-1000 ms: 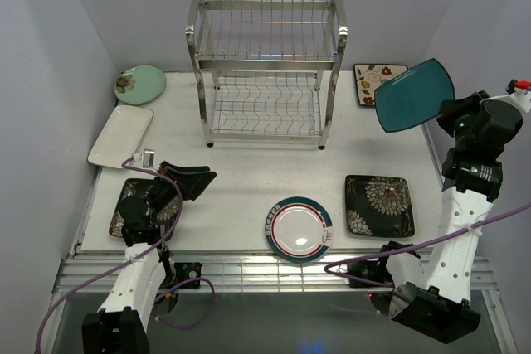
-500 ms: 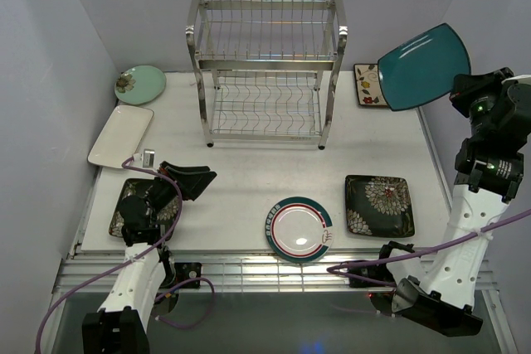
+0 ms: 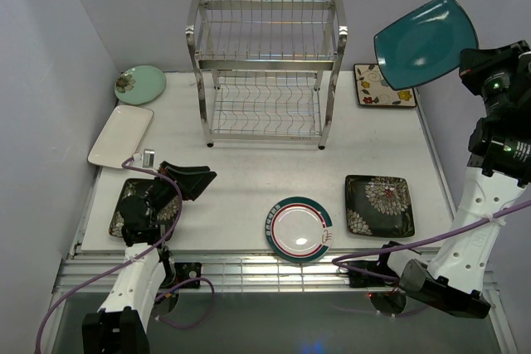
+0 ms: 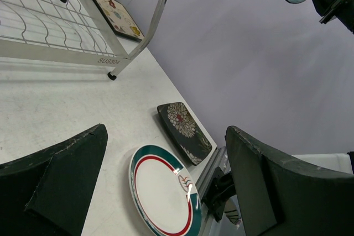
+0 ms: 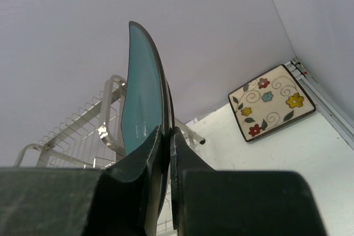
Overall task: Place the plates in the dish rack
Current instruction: Insert the plate into the dish rack.
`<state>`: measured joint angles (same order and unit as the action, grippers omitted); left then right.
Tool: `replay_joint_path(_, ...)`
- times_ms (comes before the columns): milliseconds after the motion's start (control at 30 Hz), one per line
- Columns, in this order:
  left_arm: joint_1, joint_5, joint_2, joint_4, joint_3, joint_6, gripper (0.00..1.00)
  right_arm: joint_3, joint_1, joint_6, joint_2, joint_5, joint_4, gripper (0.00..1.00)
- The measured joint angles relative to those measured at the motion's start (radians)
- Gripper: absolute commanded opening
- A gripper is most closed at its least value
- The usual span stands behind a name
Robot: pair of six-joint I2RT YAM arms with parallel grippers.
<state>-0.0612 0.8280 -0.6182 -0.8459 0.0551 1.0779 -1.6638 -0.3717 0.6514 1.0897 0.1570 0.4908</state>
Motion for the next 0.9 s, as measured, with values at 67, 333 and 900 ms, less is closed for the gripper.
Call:
replay_joint_path(67, 0.000, 0.000, 0.000, 0.000, 0.000, 0.000, 0.98, -0.046, 0.001, 0.012, 0.022, 0.010, 0.008, 0.08)
replay_joint_path(333, 0.000, 0.000, 0.000, 0.000, 0.000, 0.000, 0.98, -0.176, 0.014, 0.064, 0.074, 0.049, 0.018, 0.08)
replay_joint_path(900, 0.001, 0.000, 0.000, 0.000, 0.000, 0.000, 0.98, -0.349, 0.316, 0.061, 0.234, -0.084, 0.032, 0.08)
